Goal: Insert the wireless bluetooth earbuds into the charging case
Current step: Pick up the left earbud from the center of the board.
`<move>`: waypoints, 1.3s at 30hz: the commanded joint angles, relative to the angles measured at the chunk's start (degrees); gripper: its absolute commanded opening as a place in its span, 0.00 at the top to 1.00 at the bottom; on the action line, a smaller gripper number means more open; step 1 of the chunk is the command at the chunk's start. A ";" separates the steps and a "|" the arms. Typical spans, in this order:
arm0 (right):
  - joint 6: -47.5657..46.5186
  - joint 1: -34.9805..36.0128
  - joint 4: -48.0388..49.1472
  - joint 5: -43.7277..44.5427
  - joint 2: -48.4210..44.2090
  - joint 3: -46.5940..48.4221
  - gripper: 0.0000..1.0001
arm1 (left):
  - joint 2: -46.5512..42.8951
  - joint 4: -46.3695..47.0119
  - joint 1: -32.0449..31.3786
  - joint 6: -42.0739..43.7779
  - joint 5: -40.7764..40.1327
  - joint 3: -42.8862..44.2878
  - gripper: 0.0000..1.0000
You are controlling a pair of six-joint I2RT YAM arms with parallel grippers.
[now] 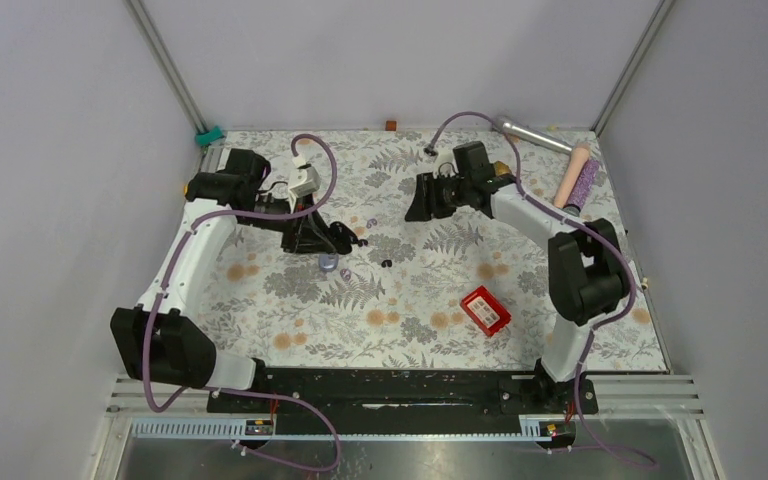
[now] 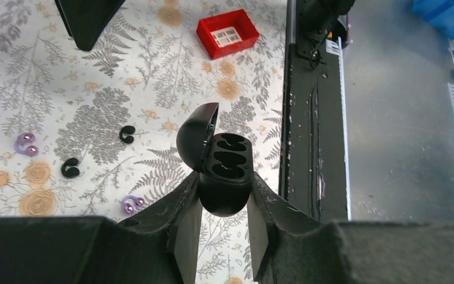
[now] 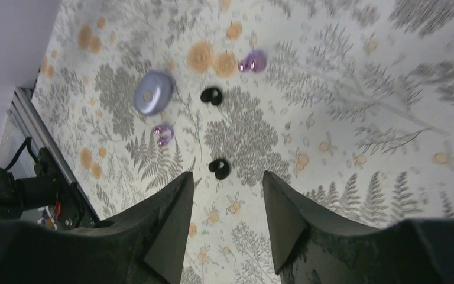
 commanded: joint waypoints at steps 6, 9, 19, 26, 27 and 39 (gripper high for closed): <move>3.98 5.53 -6.56 -5.26 8.53 4.20 0.58 | 3.51 -24.10 1.31 25.08 1.36 3.97 1.00; 4.52 6.45 -7.00 -4.87 10.38 5.37 0.58 | 2.70 -24.38 1.66 25.90 1.87 2.45 1.00; 4.87 9.25 -8.80 -1.65 13.67 7.27 0.61 | -1.36 -17.09 2.86 20.99 3.58 -2.93 1.00; 5.35 9.71 -8.92 1.36 15.62 7.84 0.66 | -2.58 -16.17 5.02 21.01 5.10 -3.99 1.00; 5.38 9.75 -8.94 1.94 15.81 7.96 0.66 | -2.69 -16.17 5.33 21.11 5.29 -4.13 1.00; 5.96 10.94 -9.52 4.42 18.31 9.21 0.65 | -3.68 -16.15 7.07 22.36 6.53 -5.41 1.00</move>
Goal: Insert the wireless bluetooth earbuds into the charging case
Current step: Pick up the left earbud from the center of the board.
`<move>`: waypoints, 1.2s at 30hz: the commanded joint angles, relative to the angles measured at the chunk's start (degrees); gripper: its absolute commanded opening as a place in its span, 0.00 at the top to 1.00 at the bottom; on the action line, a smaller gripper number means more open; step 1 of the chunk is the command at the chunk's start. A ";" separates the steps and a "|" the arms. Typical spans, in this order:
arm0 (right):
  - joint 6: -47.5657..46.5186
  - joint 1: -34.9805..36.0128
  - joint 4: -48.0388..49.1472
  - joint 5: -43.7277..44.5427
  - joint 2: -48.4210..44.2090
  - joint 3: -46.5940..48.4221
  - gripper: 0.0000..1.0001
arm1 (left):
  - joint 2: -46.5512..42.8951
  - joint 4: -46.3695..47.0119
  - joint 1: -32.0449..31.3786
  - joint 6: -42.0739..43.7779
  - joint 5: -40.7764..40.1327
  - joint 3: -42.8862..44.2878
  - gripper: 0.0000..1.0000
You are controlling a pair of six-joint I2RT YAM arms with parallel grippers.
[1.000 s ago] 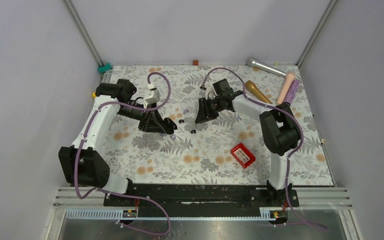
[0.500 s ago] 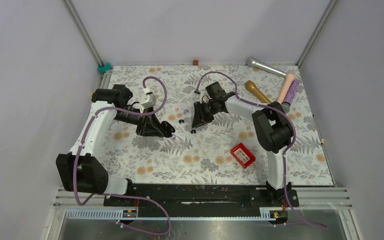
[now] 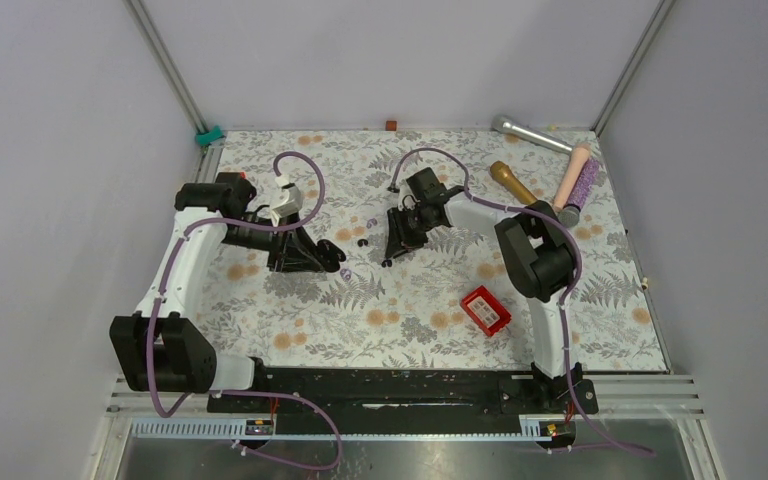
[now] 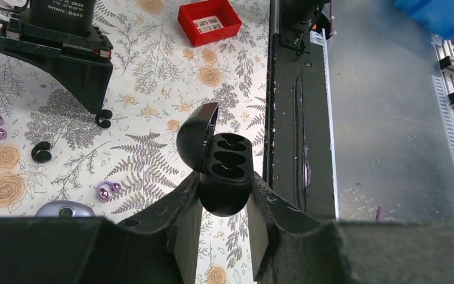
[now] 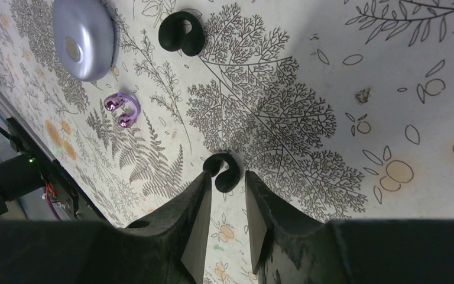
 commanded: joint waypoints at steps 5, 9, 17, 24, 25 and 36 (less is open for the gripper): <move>1.29 1.41 -0.87 1.68 1.46 2.71 0.66 | -1.55 0.53 0.91 2.27 3.87 -0.29 1.00; 1.97 1.40 -0.44 2.07 1.45 2.68 0.67 | -1.73 0.52 1.31 2.43 4.00 -0.32 1.00; 3.38 1.44 -0.04 3.35 2.44 2.79 0.70 | -1.79 0.57 1.44 2.47 4.21 -0.37 1.00; 2.88 1.44 -0.27 2.80 2.45 2.64 0.75 | -1.90 0.39 1.43 2.89 4.29 -0.55 1.00; 2.75 1.43 -0.34 2.65 2.44 2.51 0.75 | -1.91 0.05 1.50 3.31 4.37 -0.49 1.00; 1.17 2.23 -1.11 -0.18 1.88 1.59 0.72 | -1.04 -4.12 2.58 7.91 4.83 0.35 1.00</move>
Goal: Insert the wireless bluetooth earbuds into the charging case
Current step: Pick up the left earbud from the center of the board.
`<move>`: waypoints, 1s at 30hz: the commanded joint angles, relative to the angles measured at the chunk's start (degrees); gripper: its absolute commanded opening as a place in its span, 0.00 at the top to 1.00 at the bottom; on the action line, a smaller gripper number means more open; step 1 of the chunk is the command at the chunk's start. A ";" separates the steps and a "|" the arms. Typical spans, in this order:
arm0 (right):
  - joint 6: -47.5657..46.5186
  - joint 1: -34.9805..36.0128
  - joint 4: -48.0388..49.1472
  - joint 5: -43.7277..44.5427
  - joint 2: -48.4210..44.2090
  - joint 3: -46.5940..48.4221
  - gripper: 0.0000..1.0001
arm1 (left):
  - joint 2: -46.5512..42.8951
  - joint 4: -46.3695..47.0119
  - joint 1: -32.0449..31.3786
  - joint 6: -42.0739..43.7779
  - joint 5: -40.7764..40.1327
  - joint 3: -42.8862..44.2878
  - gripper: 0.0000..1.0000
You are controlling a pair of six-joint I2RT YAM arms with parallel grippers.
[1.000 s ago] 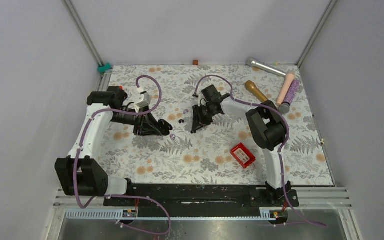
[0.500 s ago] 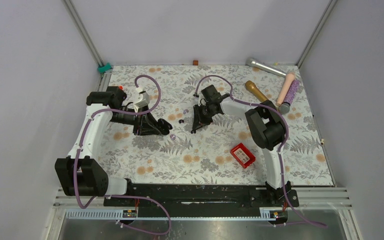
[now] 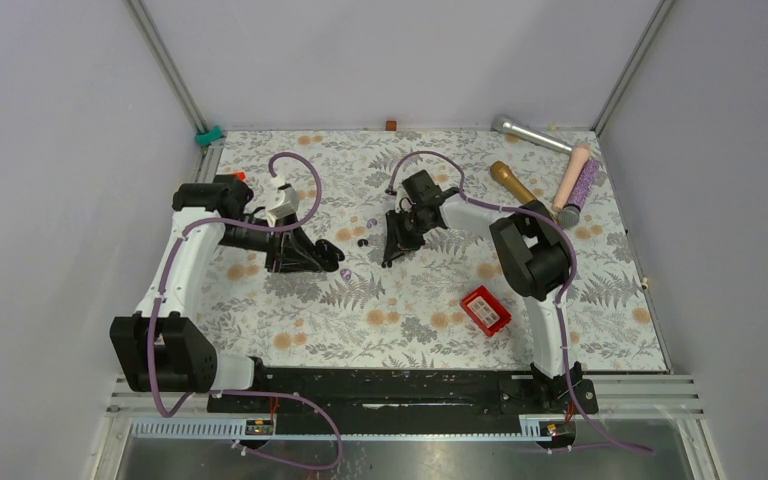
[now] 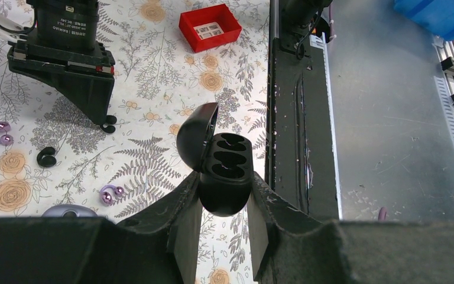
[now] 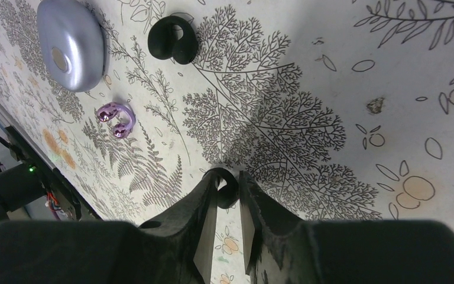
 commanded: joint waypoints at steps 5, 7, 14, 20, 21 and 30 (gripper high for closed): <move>-1.75 1.39 -1.07 -0.78 -0.48 -0.44 0.73 | -0.03 -5.89 1.88 8.00 3.78 1.40 1.00; -1.81 1.42 -1.12 -0.70 -0.59 -0.55 0.75 | 0.18 -5.96 1.93 7.99 3.74 1.48 1.00; -2.30 1.40 -0.30 -3.25 -1.20 -1.47 0.75 | -0.13 -5.92 2.14 8.07 3.91 1.30 1.00; -2.15 1.48 2.07 -7.65 -2.18 -2.64 0.75 | 0.27 -5.93 2.13 8.12 3.97 1.32 1.00; -2.30 1.50 2.05 -7.88 -2.25 -2.70 0.75 | 0.24 -5.98 2.15 8.12 4.07 1.29 1.00; -3.14 1.86 2.68 -9.75 -2.62 -3.29 0.83 | 0.10 -5.92 2.14 8.19 4.10 1.29 1.00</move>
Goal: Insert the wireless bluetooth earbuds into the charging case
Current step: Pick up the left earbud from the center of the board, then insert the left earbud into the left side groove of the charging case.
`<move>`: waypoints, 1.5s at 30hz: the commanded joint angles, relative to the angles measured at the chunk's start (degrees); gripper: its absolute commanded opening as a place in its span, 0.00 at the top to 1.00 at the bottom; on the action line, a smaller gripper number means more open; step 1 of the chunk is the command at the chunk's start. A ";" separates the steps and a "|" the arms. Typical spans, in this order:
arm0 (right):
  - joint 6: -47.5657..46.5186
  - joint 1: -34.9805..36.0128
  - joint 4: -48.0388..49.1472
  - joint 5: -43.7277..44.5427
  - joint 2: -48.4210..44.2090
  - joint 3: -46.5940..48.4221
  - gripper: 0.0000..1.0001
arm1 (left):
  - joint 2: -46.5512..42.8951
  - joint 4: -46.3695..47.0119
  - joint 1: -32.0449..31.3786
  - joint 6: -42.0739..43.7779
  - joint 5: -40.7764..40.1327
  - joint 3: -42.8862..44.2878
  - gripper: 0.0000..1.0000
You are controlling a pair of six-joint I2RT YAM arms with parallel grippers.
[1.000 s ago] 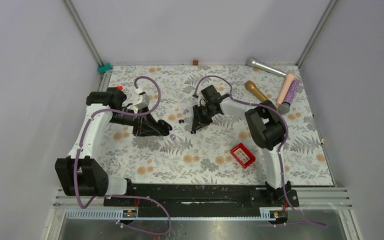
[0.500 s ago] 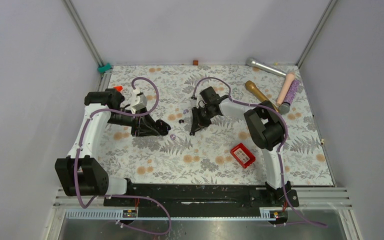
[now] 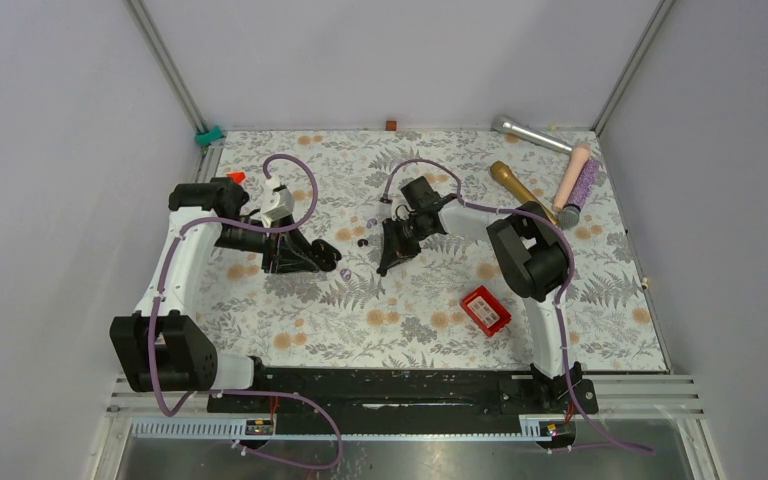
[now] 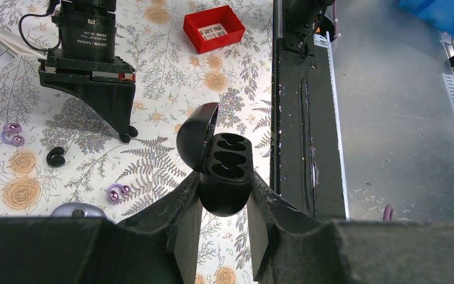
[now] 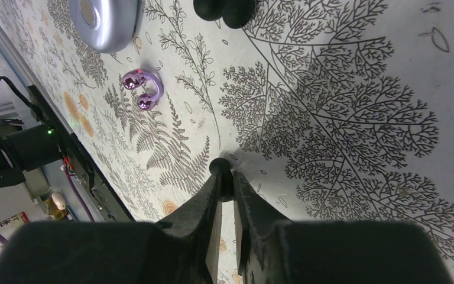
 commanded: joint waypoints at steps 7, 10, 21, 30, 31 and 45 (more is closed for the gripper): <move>-2.93 0.81 2.35 -3.13 -7.35 -1.37 0.85 | 0.59 -2.37 0.28 2.36 4.29 1.21 1.00; -3.90 0.41 2.81 -2.87 -11.54 -1.81 0.85 | 1.19 -2.35 0.28 2.45 4.91 1.25 1.00; -11.84 -2.91 0.95 4.51 -34.56 -1.69 0.86 | 5.00 -2.49 -0.02 -1.34 4.72 4.79 1.00; -14.50 -2.91 -2.27 8.48 -46.51 -0.92 0.86 | -2.47 24.12 -3.78 -32.43 -6.71 3.46 1.00; -15.76 -2.91 -2.79 9.03 -47.46 -0.66 0.86 | -4.81 31.94 -5.52 -39.65 -11.38 1.54 1.00; -19.25 -2.91 0.92 0.00 -58.03 -6.82 0.86 | -6.51 66.90 -23.15 -65.14 -15.01 -3.75 1.00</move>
